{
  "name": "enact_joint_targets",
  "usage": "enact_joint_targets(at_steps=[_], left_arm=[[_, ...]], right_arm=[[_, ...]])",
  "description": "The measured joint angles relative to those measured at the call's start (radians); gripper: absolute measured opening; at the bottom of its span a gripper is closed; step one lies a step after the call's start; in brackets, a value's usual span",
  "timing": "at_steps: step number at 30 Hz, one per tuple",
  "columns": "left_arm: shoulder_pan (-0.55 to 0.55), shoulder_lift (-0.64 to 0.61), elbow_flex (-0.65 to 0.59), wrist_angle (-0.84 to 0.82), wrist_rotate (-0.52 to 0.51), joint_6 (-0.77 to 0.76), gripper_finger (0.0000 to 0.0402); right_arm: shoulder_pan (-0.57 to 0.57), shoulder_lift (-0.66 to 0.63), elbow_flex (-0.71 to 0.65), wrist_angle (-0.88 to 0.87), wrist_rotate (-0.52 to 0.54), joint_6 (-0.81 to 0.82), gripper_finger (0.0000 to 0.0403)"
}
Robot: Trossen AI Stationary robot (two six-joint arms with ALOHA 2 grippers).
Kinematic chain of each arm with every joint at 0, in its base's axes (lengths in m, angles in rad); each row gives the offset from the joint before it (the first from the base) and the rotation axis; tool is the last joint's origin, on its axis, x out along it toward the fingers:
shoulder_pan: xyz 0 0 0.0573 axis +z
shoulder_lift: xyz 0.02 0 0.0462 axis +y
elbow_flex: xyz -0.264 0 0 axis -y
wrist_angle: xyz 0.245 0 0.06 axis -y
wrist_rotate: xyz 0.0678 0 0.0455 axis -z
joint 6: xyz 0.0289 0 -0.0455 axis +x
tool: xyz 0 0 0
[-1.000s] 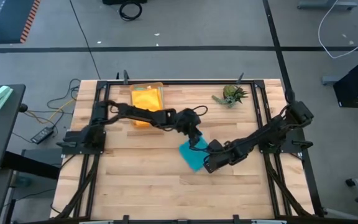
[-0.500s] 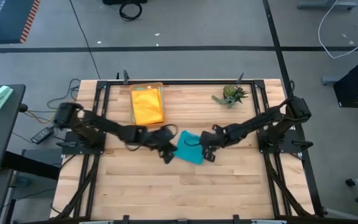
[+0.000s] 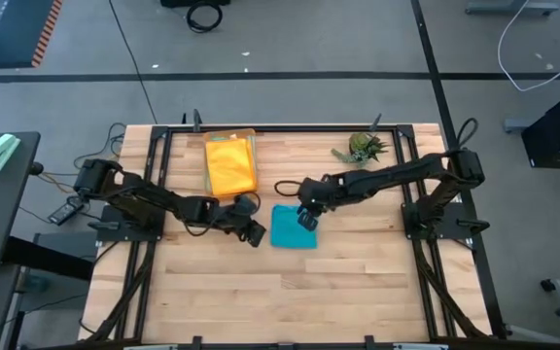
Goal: Fold microfiber towels
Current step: Put the blue microfiber cloth into the orange bin
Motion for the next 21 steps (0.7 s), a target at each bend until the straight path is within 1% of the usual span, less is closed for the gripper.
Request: enact_joint_targets(at_steps=[2, 4, 7, 9, 12, 15, 18, 21], left_arm=[[0.003, 0.0, 0.0, 0.027, 0.002, -0.007, 0.0094], [0.006, 0.0, 0.0, 0.037, 0.005, -0.033, 0.0124], [0.018, 0.0, 0.0, 0.04, 0.004, -0.048, 0.0173], [0.026, 0.0, 0.0, 0.041, 0.001, -0.048, 0.0205], [0.045, 0.013, 0.001, 0.065, 0.001, -0.048, 0.0246], [0.065, 0.048, 0.004, 0.087, 0.0, -0.048, 0.0273], [0.077, 0.111, 0.016, 0.093, 0.0, -0.049, 0.0285], [0.078, 0.17, 0.039, 0.105, 0.005, -0.069, 0.0283]], right_arm=[[0.026, 0.0, 0.037, -0.049, -0.036, 0.088, 0.0028], [0.062, -0.008, 0.043, -0.049, -0.065, 0.177, 0.004], [0.108, -0.018, 0.019, -0.046, -0.106, 0.307, 0.0066], [0.135, -0.028, -0.016, -0.033, -0.106, 0.396, 0.0088], [0.168, -0.067, -0.113, 0.058, -0.083, 0.539, 0.0126], [0.201, -0.117, -0.238, 0.223, -0.027, 0.672, 0.0163], [0.226, -0.154, -0.356, 0.372, 0.055, 0.796, 0.0191], [0.242, -0.165, -0.441, 0.485, 0.11, 0.873, 0.0205]])
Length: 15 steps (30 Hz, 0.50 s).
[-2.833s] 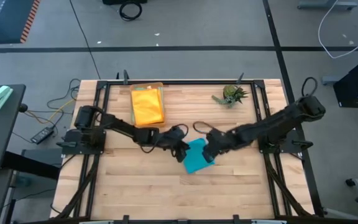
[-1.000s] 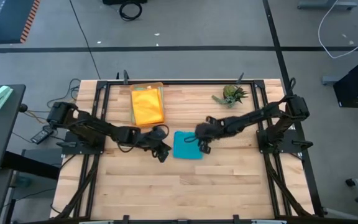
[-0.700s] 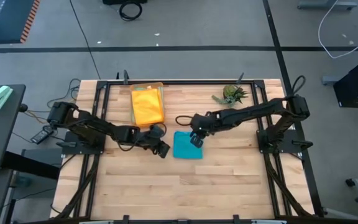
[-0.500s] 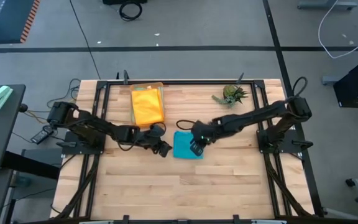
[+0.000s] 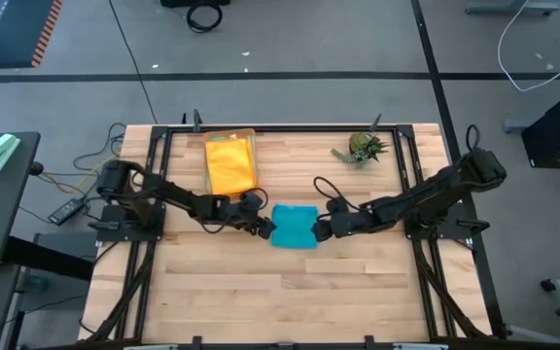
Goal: Fold microfiber towels
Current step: Put the blue microfiber cloth into the orange bin
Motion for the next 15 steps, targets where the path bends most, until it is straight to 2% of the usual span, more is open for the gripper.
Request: enact_joint_targets(at_steps=[6, 15], left_arm=[[0.0, 0.073, 0.043, 0.018, -0.011, -0.031, 0.0273], [0.013, 0.171, 0.111, 0.047, -0.004, -0.039, 0.027]], right_arm=[[-0.006, 0.053, -0.107, 0.249, 0.042, 0.061, 0.0209], [-0.036, 0.162, -0.117, 0.373, 0.049, 0.08, 0.021]])
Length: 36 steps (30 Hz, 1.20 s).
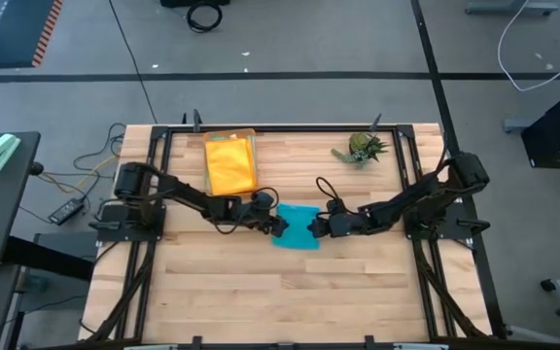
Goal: Fold microfiber towels
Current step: Put the blue microfiber cloth into the orange bin
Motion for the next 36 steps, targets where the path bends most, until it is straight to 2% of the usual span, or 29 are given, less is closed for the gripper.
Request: enact_joint_targets(at_steps=[5, 8, 11, 14, 16, 17, 22, 25, 27, 31, 33, 36], left_arm=[[-0.004, 0.025, 0.011, 0.02, 0.007, 0.01, 0.0256], [-0.003, 0.026, 0.01, 0.017, -0.002, 0.028, 0.022], [-0.002, 0.028, 0.009, 0.01, -0.007, 0.032, 0.0159], [-0.002, 0.029, 0.009, -0.001, -0.018, 0.058, 0.0078], [-0.003, 0.03, 0.009, 0.01, -0.019, 0.077, 0.0026], [-0.003, 0.03, 0.009, 0.018, -0.019, 0.079, 0.0018], [-0.003, -0.045, 0.001, 0.009, -0.008, 0.084, 0.0013], [-0.004, -0.167, 0.011, -0.003, -0.038, 0.118, 0.0012], [-0.004, -0.251, 0.012, -0.036, -0.079, 0.152, 0.0012], [0.009, -0.447, 0.01, -0.175, -0.198, 0.24, 0.0012], [0.035, -0.54, 0.013, -0.289, -0.233, 0.246, 0.0012], [0.094, -0.618, 0.014, -0.452, -0.257, 0.29, 0.0012]], right_arm=[[-0.007, 0.04, 0.021, 0.029, 0.004, -0.026, 0.0201], [-0.008, 0.057, 0.044, 0.021, 0.026, -0.068, 0.0168], [-0.011, 0.062, 0.062, 0.007, 0.054, -0.12, 0.0102], [-0.017, 0.06, 0.089, 0.016, 0.066, -0.164, 0.0027], [-0.023, 0.06, 0.104, 0.012, 0.065, -0.198, 0.0014], [-0.029, 0.06, 0.116, 0.011, 0.062, -0.21, 0.0014], [-0.072, 0.036, 0.204, 0.012, 0.005, -0.321, 0.0011], [-0.093, -0.007, 0.283, -0.04, -0.017, -0.387, 0.0009], [-0.11, -0.048, 0.35, -0.137, -0.019, -0.432, 0.0008], [-0.163, -0.08, 0.523, -0.363, -0.017, -0.568, 0.0007], [-0.205, -0.073, 0.611, -0.378, -0.029, -0.644, 0.0007], [-0.295, -0.014, 0.711, -0.391, -0.086, -0.729, 0.0006]])
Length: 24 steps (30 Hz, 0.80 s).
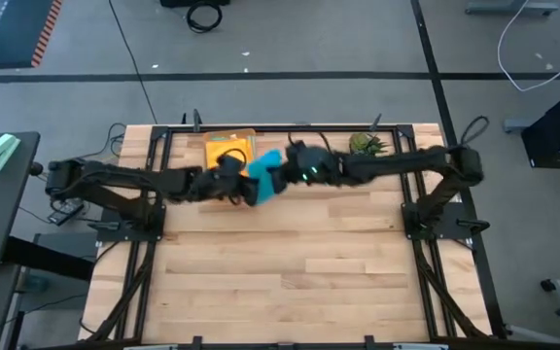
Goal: Fold microfiber towels
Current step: Put the blue microfiber cloth into the orange bin
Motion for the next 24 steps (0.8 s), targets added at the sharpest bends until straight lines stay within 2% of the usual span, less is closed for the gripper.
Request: enact_joint_targets(at_steps=[4, 8, 12, 15, 19, 24], left_arm=[[0.09, -0.049, 0.0, -0.172, -0.002, 0.049, 0.0012], [0.188, -0.049, -0.001, -0.31, -0.005, 0.09, 0.0012], [0.304, -0.051, -0.003, -0.429, -0.009, 0.174, 0.0012], [0.38, -0.037, -0.003, -0.448, 0.009, 0.242, 0.0012], [0.458, -0.012, -0.002, -0.468, 0.108, 0.274, 0.0012], [0.468, 0.01, -0.003, -0.504, 0.131, 0.247, 0.0012]], right_arm=[[-0.107, 0.149, 0.122, -0.002, -0.114, -0.062, 0.0006], [-0.168, 0.324, 0.272, 0.011, -0.231, -0.109, 0.0005], [-0.209, 0.45, 0.378, 0.013, -0.282, -0.12, 0.0005], [-0.229, 0.519, 0.437, 0.007, -0.338, -0.073, 0.0005], [-0.231, 0.575, 0.479, -0.014, -0.393, 0.01, 0.0005], [-0.223, 0.586, 0.482, -0.04, -0.404, 0.064, 0.0007]])
